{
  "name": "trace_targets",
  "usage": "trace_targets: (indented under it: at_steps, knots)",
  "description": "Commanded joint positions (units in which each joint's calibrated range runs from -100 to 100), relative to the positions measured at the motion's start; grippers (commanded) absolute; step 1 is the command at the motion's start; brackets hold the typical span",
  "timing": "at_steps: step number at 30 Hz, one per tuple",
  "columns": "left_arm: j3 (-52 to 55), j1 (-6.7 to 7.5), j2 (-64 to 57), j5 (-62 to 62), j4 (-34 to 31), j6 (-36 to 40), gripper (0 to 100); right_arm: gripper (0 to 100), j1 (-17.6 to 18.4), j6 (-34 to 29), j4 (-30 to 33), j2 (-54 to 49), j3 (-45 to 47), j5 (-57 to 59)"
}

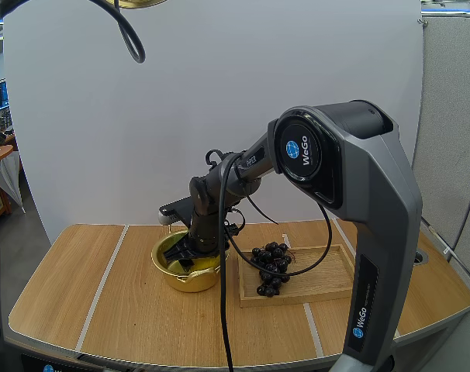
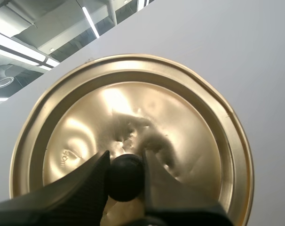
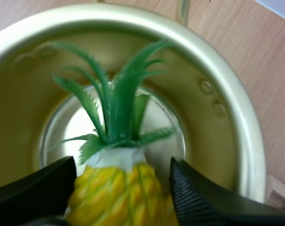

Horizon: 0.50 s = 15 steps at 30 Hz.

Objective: Open the pot, put the pineapple inside, and close it

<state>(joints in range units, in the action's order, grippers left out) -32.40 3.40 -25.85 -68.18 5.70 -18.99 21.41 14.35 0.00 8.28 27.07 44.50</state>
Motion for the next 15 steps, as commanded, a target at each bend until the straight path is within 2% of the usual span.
trace_targets:
  at_steps: [1,9,15]
  knots:
    - [-0.4,0.13,-0.32,1.87,-0.43,0.52,0,100,-0.54,0.5,0.43,-0.66,-0.36,2.62]
    - [-0.4,0.13,-0.32,1.87,-0.43,0.52,0,100,-0.54,0.5,-1.29,-10.45,-0.36,5.26]
    - [-0.4,0.13,-0.32,1.87,-0.43,0.52,0,100,-0.54,0.5,-2.48,-24.42,-0.36,15.18]
